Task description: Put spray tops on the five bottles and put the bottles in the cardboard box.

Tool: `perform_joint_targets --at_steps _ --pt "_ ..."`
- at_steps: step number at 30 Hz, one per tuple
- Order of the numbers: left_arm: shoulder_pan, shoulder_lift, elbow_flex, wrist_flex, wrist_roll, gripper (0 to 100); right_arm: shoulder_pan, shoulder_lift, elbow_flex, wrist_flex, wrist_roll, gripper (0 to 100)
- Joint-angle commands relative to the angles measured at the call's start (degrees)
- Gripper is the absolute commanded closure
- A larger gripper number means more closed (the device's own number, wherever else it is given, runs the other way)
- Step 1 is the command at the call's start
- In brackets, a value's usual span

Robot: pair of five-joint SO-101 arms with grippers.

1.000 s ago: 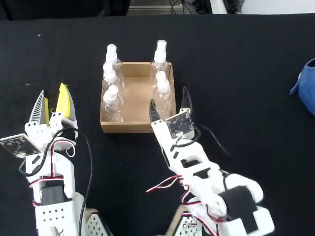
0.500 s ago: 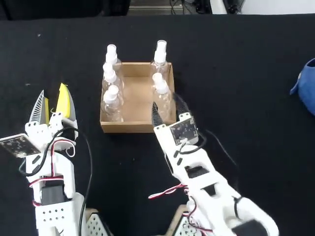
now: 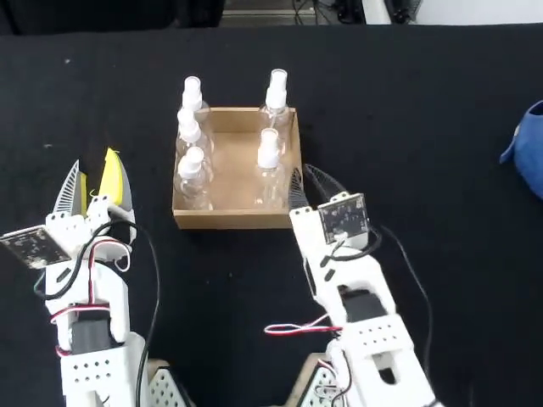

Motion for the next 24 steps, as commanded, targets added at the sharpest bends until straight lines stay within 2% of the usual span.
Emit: perform_joint_targets --at_steps 1,4,7,10,14,22,24 --pt "0.4 -0.18 1.36 0.53 -0.88 97 7.21 -13.93 0.22 15.82 -0.26 98.4" --pt "0.66 -0.62 1.36 5.98 -8.7 97 10.99 -23.87 0.4 27.6 -0.09 98.4" --pt "0.4 -0.62 1.36 14.24 -16.0 97 11.52 -33.19 0.22 39.38 0.18 98.1" --pt "0.31 -0.7 1.36 19.43 -20.4 97 12.04 -41.19 -0.31 51.78 0.18 98.0" --pt "0.31 -0.7 1.36 30.77 -22.77 97 13.54 -39.52 -0.31 61.45 0.26 98.0" --pt "0.4 -0.7 1.36 57.76 -23.03 97 28.04 -38.9 -0.22 82.64 0.18 98.0" --pt "0.4 -0.79 1.36 63.3 -22.86 97 30.15 -38.9 -0.22 82.2 0.0 98.2"
